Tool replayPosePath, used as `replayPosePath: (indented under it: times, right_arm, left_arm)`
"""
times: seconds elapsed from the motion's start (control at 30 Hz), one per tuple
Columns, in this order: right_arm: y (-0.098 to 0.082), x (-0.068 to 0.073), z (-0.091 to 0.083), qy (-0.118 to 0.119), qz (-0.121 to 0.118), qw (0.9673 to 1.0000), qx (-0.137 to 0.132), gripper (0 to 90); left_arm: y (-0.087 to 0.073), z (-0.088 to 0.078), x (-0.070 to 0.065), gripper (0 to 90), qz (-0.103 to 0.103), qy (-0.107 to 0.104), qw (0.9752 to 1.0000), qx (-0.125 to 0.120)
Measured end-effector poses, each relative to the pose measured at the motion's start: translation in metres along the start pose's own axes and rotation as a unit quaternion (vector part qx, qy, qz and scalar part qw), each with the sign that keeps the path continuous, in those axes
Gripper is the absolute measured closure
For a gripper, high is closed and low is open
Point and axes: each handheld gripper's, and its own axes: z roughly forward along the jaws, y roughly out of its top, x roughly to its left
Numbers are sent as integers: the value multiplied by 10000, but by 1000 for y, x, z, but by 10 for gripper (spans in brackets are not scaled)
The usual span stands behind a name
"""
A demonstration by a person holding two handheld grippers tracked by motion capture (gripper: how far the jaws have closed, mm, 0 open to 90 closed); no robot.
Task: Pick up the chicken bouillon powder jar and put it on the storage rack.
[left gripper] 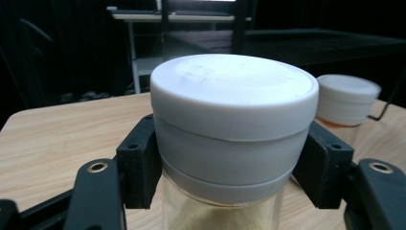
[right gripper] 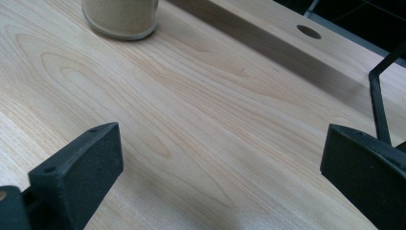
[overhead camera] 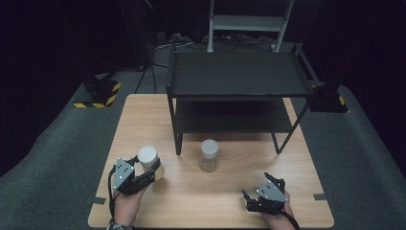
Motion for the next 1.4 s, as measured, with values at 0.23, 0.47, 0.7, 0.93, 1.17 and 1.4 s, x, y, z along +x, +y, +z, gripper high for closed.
replayPosePath:
  times: [0.23, 0.47, 0.7, 0.93, 1.17, 1.4]
  right_arm:
    - [0, 0, 0, -5, -9, 10000, -6, 1]
    - [0, 0, 0, 2, -6, 10000, -11, 1]
    - [0, -1, 0, 7, 18, 10000, -10, 1]
    - [-1, -2, 0, 17, 39, 10000, -16, 1]
    - [0, -2, 0, 21, 40, 10000, -9, 1]
    - [-1, -3, 0, 39, 72, 10000, -15, 1]
  left_arm:
    - [13, -6, -12, 343, 83, -263, 9994, -210]
    - [29, -7, -27, 342, 298, -429, 9982, -306]
    - [42, -5, -35, 343, 188, -808, 9955, -466]
    - [58, 2, -45, 343, 202, -1068, 9925, -568]
    - [74, 7, -52, 343, 192, -1135, 9910, -681]
    - [92, 13, -54, 342, 242, -1146, 9903, -754]
